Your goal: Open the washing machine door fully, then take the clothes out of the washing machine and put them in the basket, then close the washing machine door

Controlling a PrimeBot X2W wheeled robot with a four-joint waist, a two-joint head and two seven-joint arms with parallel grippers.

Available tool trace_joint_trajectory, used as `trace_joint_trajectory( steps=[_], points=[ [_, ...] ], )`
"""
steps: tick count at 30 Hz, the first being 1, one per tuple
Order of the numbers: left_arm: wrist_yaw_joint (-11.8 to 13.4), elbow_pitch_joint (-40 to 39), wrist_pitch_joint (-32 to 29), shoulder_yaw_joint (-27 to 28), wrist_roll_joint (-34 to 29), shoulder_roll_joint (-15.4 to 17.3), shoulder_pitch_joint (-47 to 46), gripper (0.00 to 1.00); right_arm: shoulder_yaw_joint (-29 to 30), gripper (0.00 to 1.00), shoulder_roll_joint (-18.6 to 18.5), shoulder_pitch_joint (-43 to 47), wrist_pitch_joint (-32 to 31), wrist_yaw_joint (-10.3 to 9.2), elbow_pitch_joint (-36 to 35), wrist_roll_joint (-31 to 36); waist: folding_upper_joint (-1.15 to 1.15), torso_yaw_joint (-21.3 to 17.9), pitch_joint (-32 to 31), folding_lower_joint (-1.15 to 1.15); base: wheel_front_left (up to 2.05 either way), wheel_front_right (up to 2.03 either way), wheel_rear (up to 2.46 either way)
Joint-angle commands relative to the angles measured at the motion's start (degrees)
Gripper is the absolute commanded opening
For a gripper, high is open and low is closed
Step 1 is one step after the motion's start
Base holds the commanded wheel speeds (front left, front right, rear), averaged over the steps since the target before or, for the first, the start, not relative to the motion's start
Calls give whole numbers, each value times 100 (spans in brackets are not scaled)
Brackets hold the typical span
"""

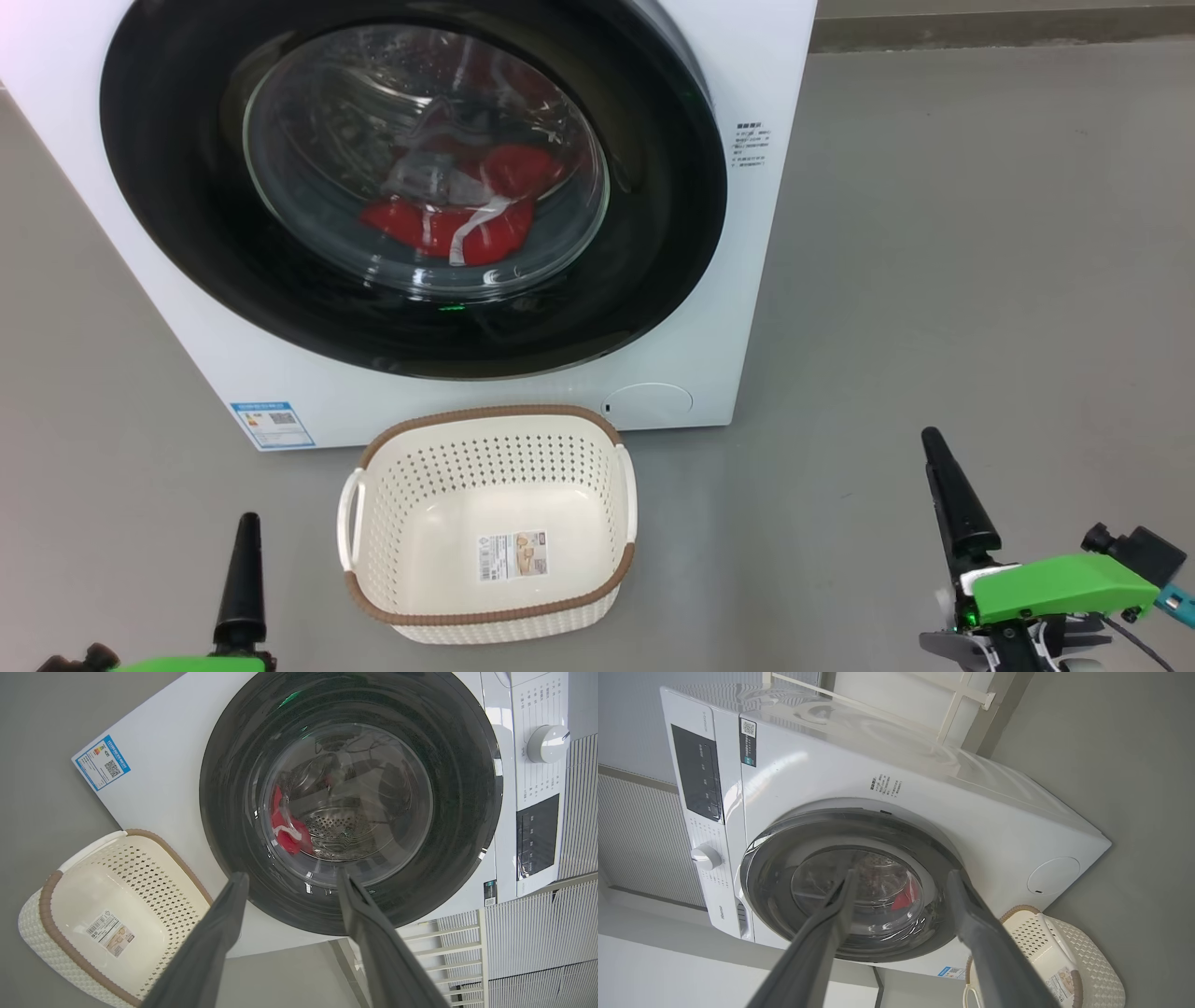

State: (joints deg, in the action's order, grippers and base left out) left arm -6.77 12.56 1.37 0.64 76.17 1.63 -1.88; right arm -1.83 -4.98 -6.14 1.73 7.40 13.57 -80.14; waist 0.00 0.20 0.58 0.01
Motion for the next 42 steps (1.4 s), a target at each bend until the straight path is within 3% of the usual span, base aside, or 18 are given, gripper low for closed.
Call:
trace_joint_trajectory(
  steps=[1,13,23,42],
  points=[
    [-30,-191,77,66,-221,104,-243,100,-135,100,-75,-324,71,4,-205,208,0,-1,-4,-1,0,0,0],
    [-12,-159,283,53,-1560,116,-253,100,-466,100,-210,-417,272,4,-222,1356,0,-6,-31,-1,0,0,0],
    [146,-161,455,7,-2671,122,-274,100,-680,100,-298,-508,440,5,-76,2438,0,-1,-34,-1,0,0,0],
    [323,-232,781,-40,-4248,135,-317,100,-806,100,-215,-667,758,6,240,4214,0,22,-15,-1,0,0,0]
  ],
)
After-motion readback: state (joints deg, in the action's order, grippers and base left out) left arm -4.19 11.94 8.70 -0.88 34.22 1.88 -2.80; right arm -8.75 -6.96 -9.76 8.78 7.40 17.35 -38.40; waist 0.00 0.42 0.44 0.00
